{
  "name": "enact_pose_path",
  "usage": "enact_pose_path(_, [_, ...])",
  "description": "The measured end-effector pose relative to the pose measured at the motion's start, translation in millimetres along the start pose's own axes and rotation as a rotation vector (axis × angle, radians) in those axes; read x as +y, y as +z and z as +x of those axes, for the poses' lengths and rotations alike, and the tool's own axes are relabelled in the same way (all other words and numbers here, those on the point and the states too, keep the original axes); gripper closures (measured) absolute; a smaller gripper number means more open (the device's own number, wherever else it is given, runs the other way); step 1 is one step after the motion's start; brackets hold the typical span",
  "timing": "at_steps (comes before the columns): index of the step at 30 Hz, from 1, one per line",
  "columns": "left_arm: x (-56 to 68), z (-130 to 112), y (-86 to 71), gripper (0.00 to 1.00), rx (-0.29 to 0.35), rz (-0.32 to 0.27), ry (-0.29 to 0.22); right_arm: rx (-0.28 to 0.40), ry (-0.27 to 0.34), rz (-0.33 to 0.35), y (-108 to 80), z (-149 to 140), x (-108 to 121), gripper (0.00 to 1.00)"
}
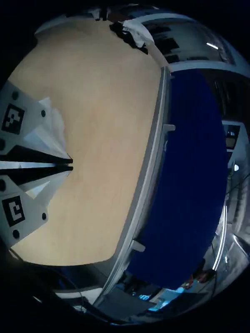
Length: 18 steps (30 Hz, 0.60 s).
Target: Fold towel
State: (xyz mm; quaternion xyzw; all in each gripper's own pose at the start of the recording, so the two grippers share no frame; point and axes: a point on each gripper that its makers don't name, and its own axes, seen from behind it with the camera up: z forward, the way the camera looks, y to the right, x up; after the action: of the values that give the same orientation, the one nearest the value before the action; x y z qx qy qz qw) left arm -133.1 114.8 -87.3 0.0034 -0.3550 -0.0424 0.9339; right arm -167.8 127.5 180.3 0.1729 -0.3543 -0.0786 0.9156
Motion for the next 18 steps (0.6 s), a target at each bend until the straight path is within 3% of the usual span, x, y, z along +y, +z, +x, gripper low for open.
enact_pose_path(9, [5.1,9,-9.0,0.02,0.026,-0.017,0.022,0.041,0.018,0.020,-31.7,-2,-7,0.96])
enact_pose_path(18, [11.6,13,-15.7,0.02,0.038,-0.034,0.048,0.068,0.027,0.003,-45.1,-1,-3,0.96])
